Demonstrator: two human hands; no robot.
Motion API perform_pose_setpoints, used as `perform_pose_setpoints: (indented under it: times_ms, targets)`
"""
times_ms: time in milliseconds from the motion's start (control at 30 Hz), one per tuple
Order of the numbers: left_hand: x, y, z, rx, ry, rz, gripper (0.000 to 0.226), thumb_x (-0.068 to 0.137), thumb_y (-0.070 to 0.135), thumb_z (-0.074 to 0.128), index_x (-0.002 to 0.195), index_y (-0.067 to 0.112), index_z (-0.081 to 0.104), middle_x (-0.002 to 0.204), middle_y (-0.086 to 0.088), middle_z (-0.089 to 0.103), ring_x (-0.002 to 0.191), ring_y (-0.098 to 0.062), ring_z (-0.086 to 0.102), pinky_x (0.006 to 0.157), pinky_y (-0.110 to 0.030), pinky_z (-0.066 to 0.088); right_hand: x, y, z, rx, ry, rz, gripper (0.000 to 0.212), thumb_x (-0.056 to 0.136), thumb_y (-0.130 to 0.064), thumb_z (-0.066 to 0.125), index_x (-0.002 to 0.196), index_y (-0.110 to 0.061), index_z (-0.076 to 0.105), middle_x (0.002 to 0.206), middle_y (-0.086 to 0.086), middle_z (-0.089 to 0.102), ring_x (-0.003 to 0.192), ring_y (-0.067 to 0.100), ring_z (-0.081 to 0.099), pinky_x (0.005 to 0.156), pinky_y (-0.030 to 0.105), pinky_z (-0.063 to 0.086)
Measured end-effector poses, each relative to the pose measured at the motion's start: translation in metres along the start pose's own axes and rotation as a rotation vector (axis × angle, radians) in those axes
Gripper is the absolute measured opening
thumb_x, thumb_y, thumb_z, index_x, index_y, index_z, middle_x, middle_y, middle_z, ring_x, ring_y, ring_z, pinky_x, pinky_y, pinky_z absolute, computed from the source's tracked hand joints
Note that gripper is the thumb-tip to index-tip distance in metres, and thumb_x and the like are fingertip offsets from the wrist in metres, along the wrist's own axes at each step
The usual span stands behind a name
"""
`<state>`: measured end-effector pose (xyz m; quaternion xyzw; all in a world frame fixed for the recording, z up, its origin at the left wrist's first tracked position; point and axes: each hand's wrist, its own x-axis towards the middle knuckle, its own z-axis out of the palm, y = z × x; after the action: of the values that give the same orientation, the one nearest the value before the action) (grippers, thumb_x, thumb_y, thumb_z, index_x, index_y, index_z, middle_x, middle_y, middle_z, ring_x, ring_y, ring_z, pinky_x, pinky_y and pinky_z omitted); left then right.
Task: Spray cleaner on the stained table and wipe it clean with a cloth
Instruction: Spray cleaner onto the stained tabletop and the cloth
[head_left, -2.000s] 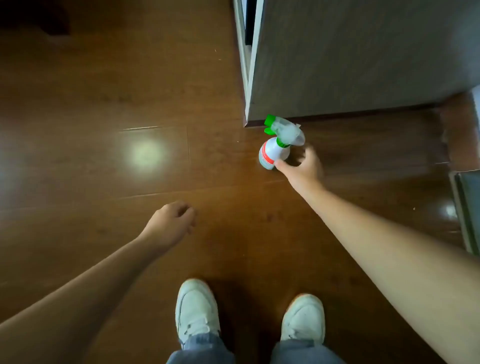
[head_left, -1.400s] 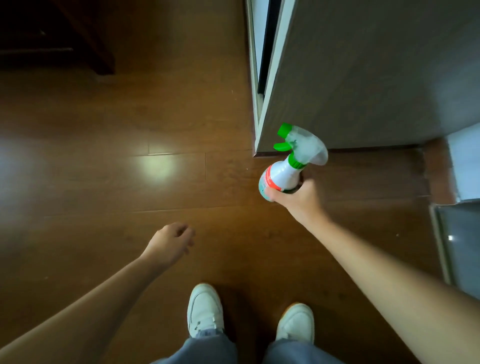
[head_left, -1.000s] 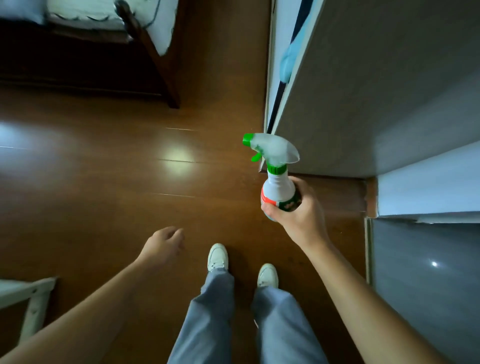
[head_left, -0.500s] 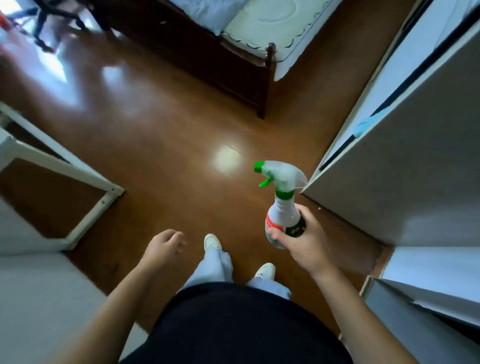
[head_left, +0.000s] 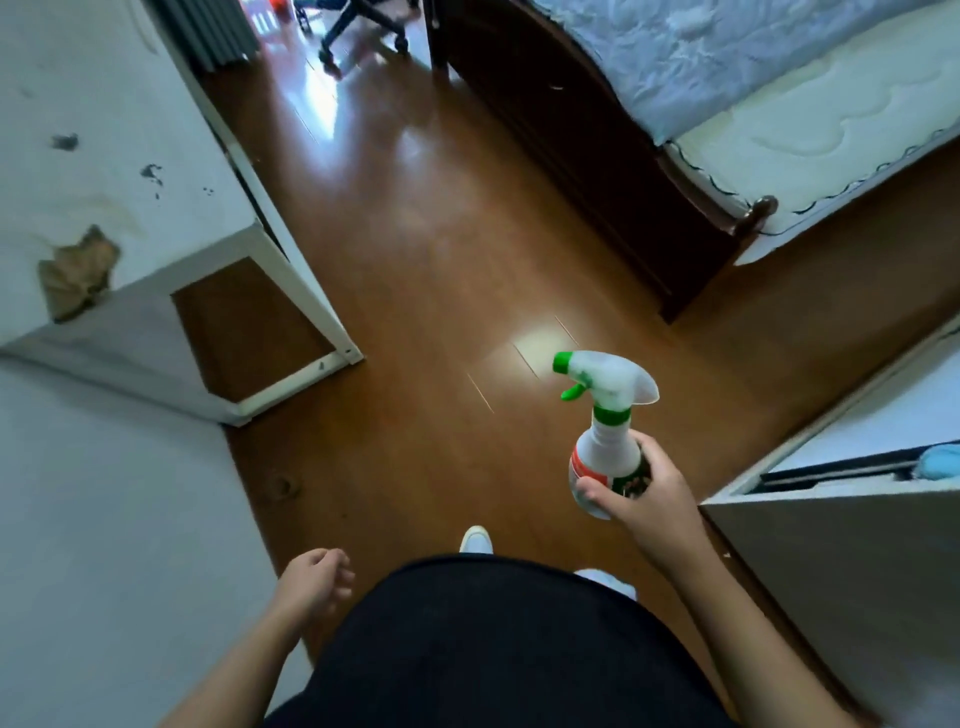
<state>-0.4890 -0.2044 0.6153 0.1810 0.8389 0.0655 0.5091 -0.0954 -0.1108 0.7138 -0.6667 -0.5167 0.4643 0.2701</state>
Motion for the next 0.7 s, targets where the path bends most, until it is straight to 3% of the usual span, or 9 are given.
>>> perform_pose_setpoints:
  times_ms: [133, 267, 433, 567, 700]
  targets:
    - [0.012, 0.061, -0.008, 0.077, -0.064, 0.061, 0.028, 0.105, 0.022, 0.047, 0.100, 0.005, 0.069, 0.093, -0.013, 0.072, 0.073, -0.026, 0.067, 0.064, -0.036, 0.053, 0.042, -0.023, 0.009, 0.016, 0.000, 0.000, 0.056, 0.071, -0.029, 0.088, 0.117, -0.040, 0.056, 0.112, -0.009, 0.065, 0.096, 0.002, 0.063, 0.074, 0.021, 0.049]
    - [0.022, 0.151, -0.014, 0.147, -0.101, 0.198, 0.022, 0.105, 0.025, 0.049, 0.100, 0.015, 0.068, 0.097, -0.008, 0.072, 0.090, -0.025, 0.072, 0.079, -0.036, 0.058, 0.095, -0.047, 0.006, 0.011, -0.046, 0.020, 0.055, 0.073, -0.026, 0.086, 0.119, -0.033, 0.057, 0.110, -0.008, 0.066, 0.094, 0.004, 0.064, 0.075, 0.022, 0.051]
    - [0.046, 0.234, -0.011, 0.132, -0.052, 0.275, 0.021, 0.105, 0.028, 0.048, 0.102, 0.020, 0.067, 0.096, -0.004, 0.072, 0.088, -0.020, 0.070, 0.068, -0.026, 0.051, 0.185, -0.069, -0.004, -0.040, -0.128, -0.011, 0.059, 0.070, -0.031, 0.087, 0.121, -0.034, 0.056, 0.111, -0.010, 0.066, 0.099, 0.008, 0.065, 0.082, 0.030, 0.056]
    - [0.062, 0.262, -0.010, 0.034, 0.034, 0.163, 0.020, 0.105, 0.025, 0.049, 0.099, 0.017, 0.067, 0.094, -0.006, 0.072, 0.084, -0.022, 0.070, 0.071, -0.030, 0.054, 0.265, -0.098, -0.013, -0.036, -0.229, -0.052, 0.055, 0.069, -0.033, 0.086, 0.115, -0.041, 0.057, 0.109, -0.012, 0.066, 0.095, 0.004, 0.065, 0.077, 0.028, 0.056]
    - [0.068, 0.264, -0.002, -0.160, 0.077, -0.066, 0.023, 0.104, 0.017, 0.047, 0.101, 0.005, 0.067, 0.094, -0.013, 0.072, 0.066, -0.022, 0.061, 0.056, -0.027, 0.041, 0.342, -0.138, -0.019, -0.070, -0.348, -0.138, 0.053, 0.069, -0.040, 0.086, 0.114, -0.039, 0.058, 0.105, -0.011, 0.068, 0.093, 0.005, 0.066, 0.078, 0.031, 0.057]
